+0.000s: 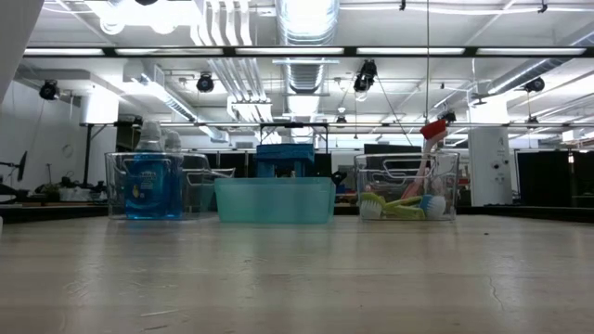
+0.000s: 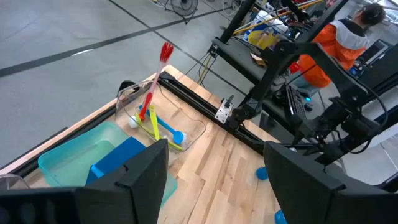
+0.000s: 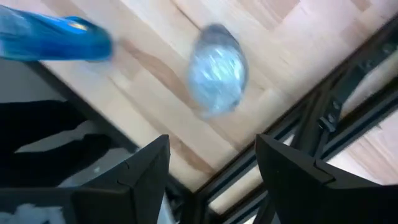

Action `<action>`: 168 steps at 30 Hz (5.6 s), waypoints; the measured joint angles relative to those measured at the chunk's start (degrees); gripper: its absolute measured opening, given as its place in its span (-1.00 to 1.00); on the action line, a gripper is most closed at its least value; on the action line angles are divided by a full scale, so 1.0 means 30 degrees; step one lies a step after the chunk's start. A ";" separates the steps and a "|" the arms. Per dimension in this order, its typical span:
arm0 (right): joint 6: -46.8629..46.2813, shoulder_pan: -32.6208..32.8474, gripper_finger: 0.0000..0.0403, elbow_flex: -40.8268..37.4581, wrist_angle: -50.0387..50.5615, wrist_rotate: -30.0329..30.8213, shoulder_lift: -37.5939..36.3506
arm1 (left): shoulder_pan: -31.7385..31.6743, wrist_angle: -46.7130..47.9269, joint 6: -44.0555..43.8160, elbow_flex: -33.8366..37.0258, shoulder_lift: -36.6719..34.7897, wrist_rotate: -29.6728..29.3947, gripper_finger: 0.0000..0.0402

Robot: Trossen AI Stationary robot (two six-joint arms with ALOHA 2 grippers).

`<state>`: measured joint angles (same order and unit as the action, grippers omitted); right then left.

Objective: Pick & Place Kitchen Sink Supplies
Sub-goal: Put the dishwashing liquid into the left transparent bin

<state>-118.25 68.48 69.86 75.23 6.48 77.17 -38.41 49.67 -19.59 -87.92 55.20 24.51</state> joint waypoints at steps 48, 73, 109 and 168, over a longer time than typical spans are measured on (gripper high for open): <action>-0.3511 0.1118 -0.15 -0.2856 -0.1015 0.7170 0.6424 | 0.0007 -0.0412 -0.2370 -0.0007 -0.0037 0.0036 0.27; 0.8157 -0.5310 -0.39 -0.2804 -0.4338 1.1716 -0.3086 | 0.0672 -0.3229 -0.4025 -0.0022 0.0894 0.4568 0.27; 1.9205 -1.9458 -0.35 -0.1848 -1.9348 -0.5776 -0.1430 | 0.9638 -1.0501 -0.8637 -0.0061 0.9813 0.2783 0.27; 2.0034 -2.0353 -0.33 0.0992 -1.9760 -0.6311 0.1477 | 1.2070 -1.1323 -0.8088 0.0000 1.1431 -0.1529 -0.38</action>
<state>-58.15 7.42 72.84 15.95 -12.45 81.60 -2.20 15.70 -43.85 -87.92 89.49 19.93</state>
